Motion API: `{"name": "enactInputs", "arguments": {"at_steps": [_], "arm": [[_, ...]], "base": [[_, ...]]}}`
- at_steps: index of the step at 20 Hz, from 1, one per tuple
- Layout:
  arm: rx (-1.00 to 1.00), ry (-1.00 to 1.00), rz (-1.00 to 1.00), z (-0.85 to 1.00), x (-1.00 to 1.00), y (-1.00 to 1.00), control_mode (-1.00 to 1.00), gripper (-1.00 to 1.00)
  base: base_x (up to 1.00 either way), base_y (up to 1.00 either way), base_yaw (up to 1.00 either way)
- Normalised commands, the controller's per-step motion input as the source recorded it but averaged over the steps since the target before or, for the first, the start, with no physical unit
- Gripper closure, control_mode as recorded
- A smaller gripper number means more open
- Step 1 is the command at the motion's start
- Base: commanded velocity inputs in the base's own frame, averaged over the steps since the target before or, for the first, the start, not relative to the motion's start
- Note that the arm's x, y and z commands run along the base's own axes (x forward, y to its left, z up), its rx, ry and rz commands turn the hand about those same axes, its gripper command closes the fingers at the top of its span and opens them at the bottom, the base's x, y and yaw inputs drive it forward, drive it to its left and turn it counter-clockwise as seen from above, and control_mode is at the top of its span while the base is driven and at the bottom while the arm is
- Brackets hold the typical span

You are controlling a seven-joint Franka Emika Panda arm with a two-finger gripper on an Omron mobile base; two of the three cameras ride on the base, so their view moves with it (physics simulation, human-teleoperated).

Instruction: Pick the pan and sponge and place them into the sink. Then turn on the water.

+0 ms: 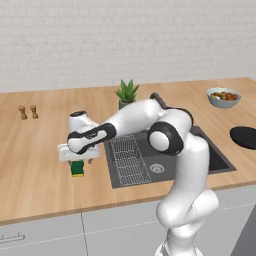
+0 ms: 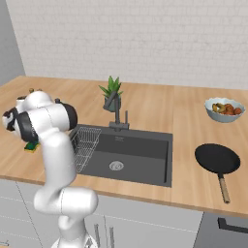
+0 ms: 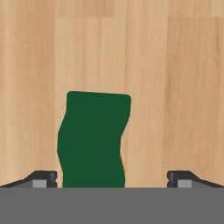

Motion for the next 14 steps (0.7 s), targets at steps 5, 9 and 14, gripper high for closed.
{"name": "enactInputs", "arguments": {"at_steps": [5, 9, 14], "arm": [[0.0, -0.01, 0.0, -0.33, 0.07, 0.11, -1.0, -1.0], [0.0, -0.05, 0.0, -0.29, 0.01, 0.13, -1.0, -1.0], [0.0, -0.01, 0.0, -0.25, 0.0, 0.09, -1.0, -1.0]], "base": [[0.0, 0.0, 0.0], [0.0, 0.0, 0.0], [0.0, 0.0, 0.0]]}}
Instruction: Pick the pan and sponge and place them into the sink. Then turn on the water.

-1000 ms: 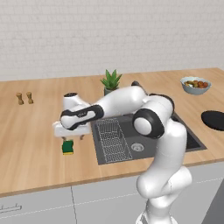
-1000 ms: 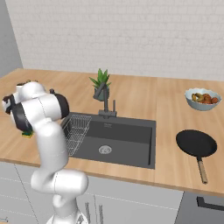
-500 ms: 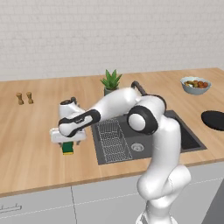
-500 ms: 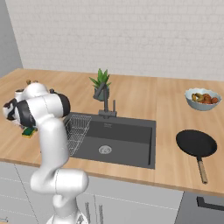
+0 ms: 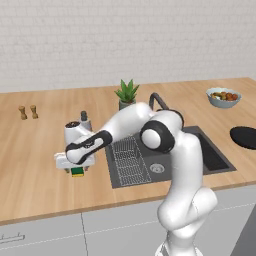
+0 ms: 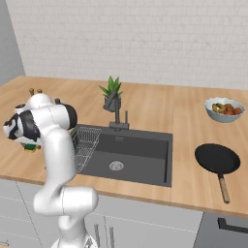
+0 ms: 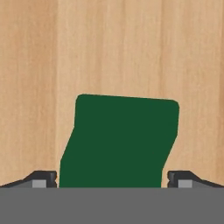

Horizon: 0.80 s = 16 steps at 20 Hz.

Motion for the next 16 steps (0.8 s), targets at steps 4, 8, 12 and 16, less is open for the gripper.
{"name": "enactInputs", "arguments": {"at_steps": [4, 8, 12, 16], "arm": [[0.0, 0.0, 0.0, -0.2, 0.0, 0.0, -1.0, 1.0], [0.03, 0.0, 0.0, -0.03, 0.0, -0.1, -1.0, 1.0], [0.01, -0.08, 0.04, 0.16, -0.31, -0.51, -1.0, 1.0], [0.01, -0.17, 0.0, 0.71, -0.68, -0.99, -1.0, 1.0]], "base": [[0.0, 0.0, 0.0], [0.0, 0.0, 0.0], [0.0, 0.0, 0.0], [0.0, 0.0, 0.0]]}}
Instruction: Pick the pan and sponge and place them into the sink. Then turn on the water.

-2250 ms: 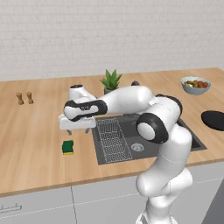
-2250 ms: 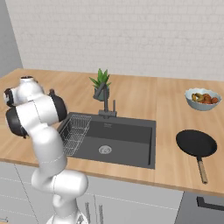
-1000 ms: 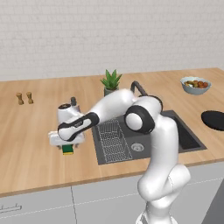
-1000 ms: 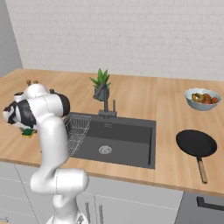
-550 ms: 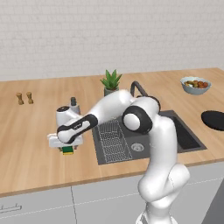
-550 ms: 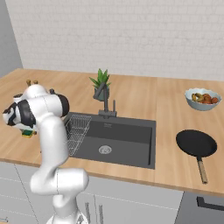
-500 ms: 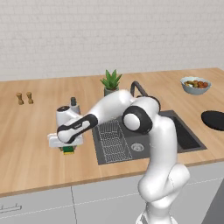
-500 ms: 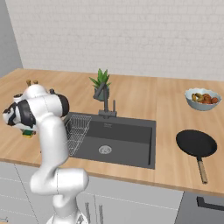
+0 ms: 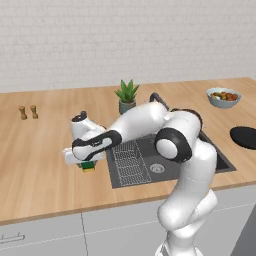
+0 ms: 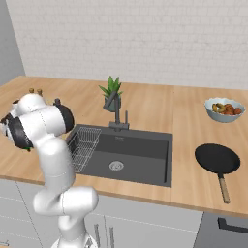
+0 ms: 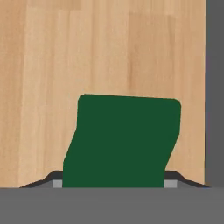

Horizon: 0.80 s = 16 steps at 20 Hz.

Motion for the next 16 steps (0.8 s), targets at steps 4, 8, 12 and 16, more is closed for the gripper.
{"name": "enactInputs", "arguments": {"at_steps": [4, 8, 12, 16], "arm": [[0.0, -0.08, 0.0, 0.89, -0.84, -1.0, -1.0, 1.0], [0.0, 0.0, 0.0, 0.72, -0.88, -1.0, -1.0, 1.0], [0.03, 0.07, 0.0, 0.82, -0.46, -1.0, -1.0, 1.0], [0.01, 0.26, -0.02, 0.66, -0.02, -1.0, -1.0, 1.0]], "base": [[0.0, 0.0, 0.0], [0.0, 0.0, 0.0], [0.0, 0.0, 0.0], [0.0, 0.0, 0.0]]}}
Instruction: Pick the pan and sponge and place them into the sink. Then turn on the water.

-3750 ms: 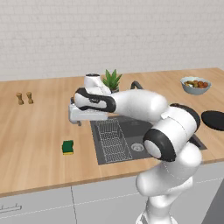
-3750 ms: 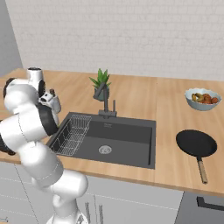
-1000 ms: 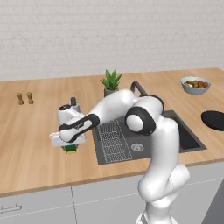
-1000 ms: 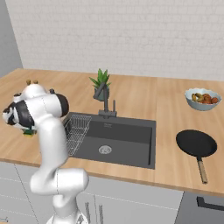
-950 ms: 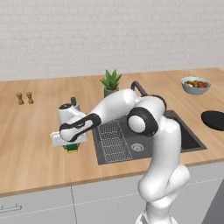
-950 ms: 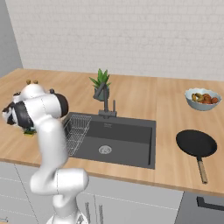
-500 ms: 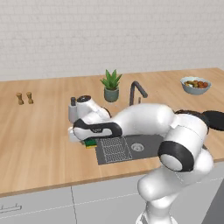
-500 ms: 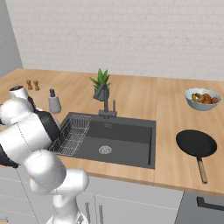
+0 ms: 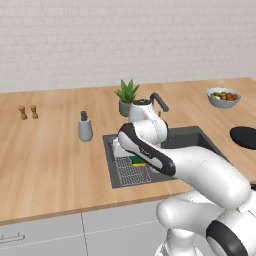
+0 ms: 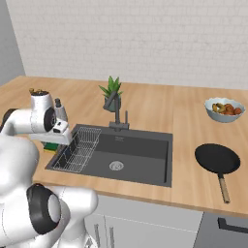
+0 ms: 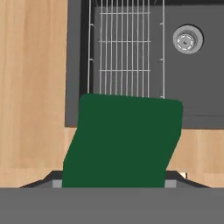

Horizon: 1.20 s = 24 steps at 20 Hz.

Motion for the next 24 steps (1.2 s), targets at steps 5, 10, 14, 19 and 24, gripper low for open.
{"name": "enactInputs", "arguments": {"at_steps": [5, 10, 14, 19, 24], "arm": [[0.0, 0.29, -0.08, 0.31, 0.0, -1.0, -1.0, 1.0], [0.0, 0.25, -0.1, 0.03, 0.0, -1.0, -1.0, 1.0], [-0.01, 0.07, -0.07, 0.0, 0.0, -1.0, -1.0, 1.0], [-0.01, 0.0, -0.04, -0.14, 0.11, -1.0, -1.0, 1.0], [-0.01, -0.01, 0.0, -0.26, 0.24, -0.89, -1.0, 1.0]], "base": [[0.0, 0.0, 0.0], [0.0, 0.0, 0.0], [0.0, 0.0, 0.0], [0.0, 0.0, 0.0], [0.0, 0.0, 0.0]]}}
